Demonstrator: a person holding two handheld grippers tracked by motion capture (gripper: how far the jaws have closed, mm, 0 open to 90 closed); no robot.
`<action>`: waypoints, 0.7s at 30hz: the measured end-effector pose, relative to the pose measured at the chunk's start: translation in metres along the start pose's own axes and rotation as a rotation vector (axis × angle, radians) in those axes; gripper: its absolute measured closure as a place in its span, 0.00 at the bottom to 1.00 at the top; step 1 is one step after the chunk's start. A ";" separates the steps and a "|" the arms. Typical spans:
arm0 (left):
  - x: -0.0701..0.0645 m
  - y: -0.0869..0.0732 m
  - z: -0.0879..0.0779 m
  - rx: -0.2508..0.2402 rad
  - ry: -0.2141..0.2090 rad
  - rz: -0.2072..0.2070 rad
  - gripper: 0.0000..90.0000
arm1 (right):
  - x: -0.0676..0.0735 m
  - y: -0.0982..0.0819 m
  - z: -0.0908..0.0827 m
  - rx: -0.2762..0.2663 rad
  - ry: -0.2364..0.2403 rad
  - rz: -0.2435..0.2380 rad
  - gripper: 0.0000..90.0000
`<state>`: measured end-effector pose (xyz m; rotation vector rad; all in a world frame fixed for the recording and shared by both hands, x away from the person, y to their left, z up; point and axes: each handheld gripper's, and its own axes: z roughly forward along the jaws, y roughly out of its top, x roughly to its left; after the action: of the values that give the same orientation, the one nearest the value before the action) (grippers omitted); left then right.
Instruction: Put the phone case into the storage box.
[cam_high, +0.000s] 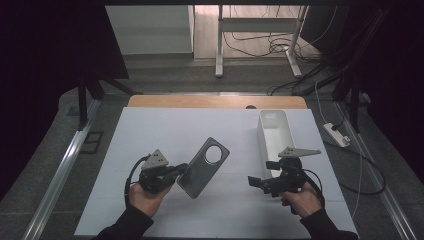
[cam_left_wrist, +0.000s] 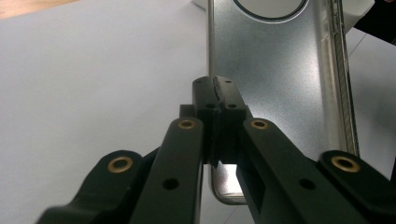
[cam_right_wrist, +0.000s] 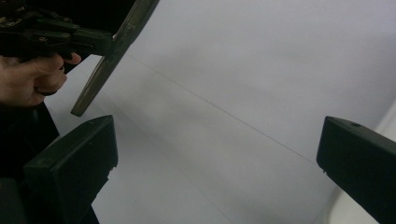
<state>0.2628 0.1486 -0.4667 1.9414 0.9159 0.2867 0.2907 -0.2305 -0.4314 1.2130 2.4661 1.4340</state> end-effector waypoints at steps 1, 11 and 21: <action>0.000 0.000 0.000 0.000 0.000 0.001 0.99 | 0.001 0.001 0.002 0.003 0.004 -0.001 0.00; -0.004 0.003 0.006 -0.004 -0.001 0.007 0.99 | 0.010 0.009 0.019 0.024 0.041 -0.007 0.00; -0.008 0.006 0.013 0.001 -0.003 0.015 0.99 | 0.018 0.014 0.033 0.046 0.062 -0.027 0.00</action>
<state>0.2677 0.1328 -0.4672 1.9497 0.8996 0.2925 0.2992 -0.1917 -0.4337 1.1558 2.5598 1.4374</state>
